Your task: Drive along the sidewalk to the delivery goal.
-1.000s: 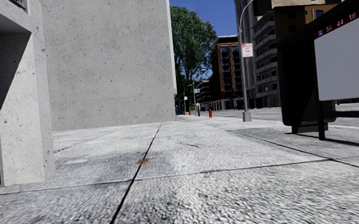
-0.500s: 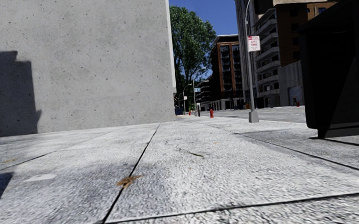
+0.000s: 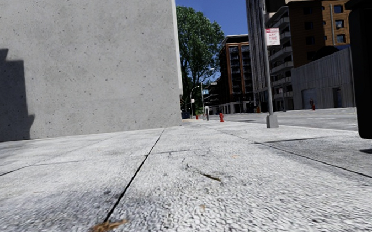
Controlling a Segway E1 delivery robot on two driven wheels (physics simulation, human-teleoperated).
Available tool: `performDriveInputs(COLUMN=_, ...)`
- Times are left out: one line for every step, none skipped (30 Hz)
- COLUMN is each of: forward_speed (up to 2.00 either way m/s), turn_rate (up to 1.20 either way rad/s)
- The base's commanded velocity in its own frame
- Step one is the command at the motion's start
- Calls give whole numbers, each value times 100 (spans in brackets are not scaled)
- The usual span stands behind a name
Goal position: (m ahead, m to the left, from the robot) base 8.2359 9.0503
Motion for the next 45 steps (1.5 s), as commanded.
performDriveInputs(forward_speed=200, turn_rate=68)
performDriveInputs(forward_speed=200, turn_rate=0)
performDriveInputs(forward_speed=200, turn_rate=0)
performDriveInputs(forward_speed=200, turn_rate=0)
performDriveInputs(forward_speed=200, turn_rate=0)
performDriveInputs(forward_speed=200, turn_rate=0)
performDriveInputs(forward_speed=200, turn_rate=0)
performDriveInputs(forward_speed=200, turn_rate=0)
performDriveInputs(forward_speed=200, turn_rate=0)
performDriveInputs(forward_speed=200, turn_rate=0)
performDriveInputs(forward_speed=200, turn_rate=0)
performDriveInputs(forward_speed=200, turn_rate=0)
performDriveInputs(forward_speed=200, turn_rate=0)
performDriveInputs(forward_speed=200, turn_rate=0)
performDriveInputs(forward_speed=200, turn_rate=0)
performDriveInputs(forward_speed=200, turn_rate=0)
performDriveInputs(forward_speed=200, turn_rate=0)
performDriveInputs(forward_speed=200, turn_rate=0)
performDriveInputs(forward_speed=200, turn_rate=0)
performDriveInputs(forward_speed=200, turn_rate=0)
performDriveInputs(forward_speed=200, turn_rate=0)
performDriveInputs(forward_speed=200, turn_rate=0)
performDriveInputs(forward_speed=200, turn_rate=0)
performDriveInputs(forward_speed=200, turn_rate=0)
performDriveInputs(forward_speed=200, turn_rate=0)
performDriveInputs(forward_speed=200, turn_rate=0)
performDriveInputs(forward_speed=200, turn_rate=0)
performDriveInputs(forward_speed=200, turn_rate=0)
performDriveInputs(forward_speed=200, turn_rate=0)
performDriveInputs(forward_speed=200, turn_rate=0)
performDriveInputs(forward_speed=200, turn_rate=0)
performDriveInputs(forward_speed=200, turn_rate=0)
performDriveInputs(forward_speed=200, turn_rate=0)
performDriveInputs(forward_speed=200, turn_rate=0)
performDriveInputs(forward_speed=200, turn_rate=0)
performDriveInputs(forward_speed=200, turn_rate=0)
performDriveInputs(forward_speed=200, turn_rate=0)
performDriveInputs(forward_speed=200, turn_rate=0)
performDriveInputs(forward_speed=200, turn_rate=0)
performDriveInputs(forward_speed=200, turn_rate=0)
performDriveInputs(forward_speed=200, turn_rate=0)
performDriveInputs(forward_speed=200, turn_rate=0)
performDriveInputs(forward_speed=200, turn_rate=0)
performDriveInputs(forward_speed=200, turn_rate=0)
performDriveInputs(forward_speed=200, turn_rate=0)
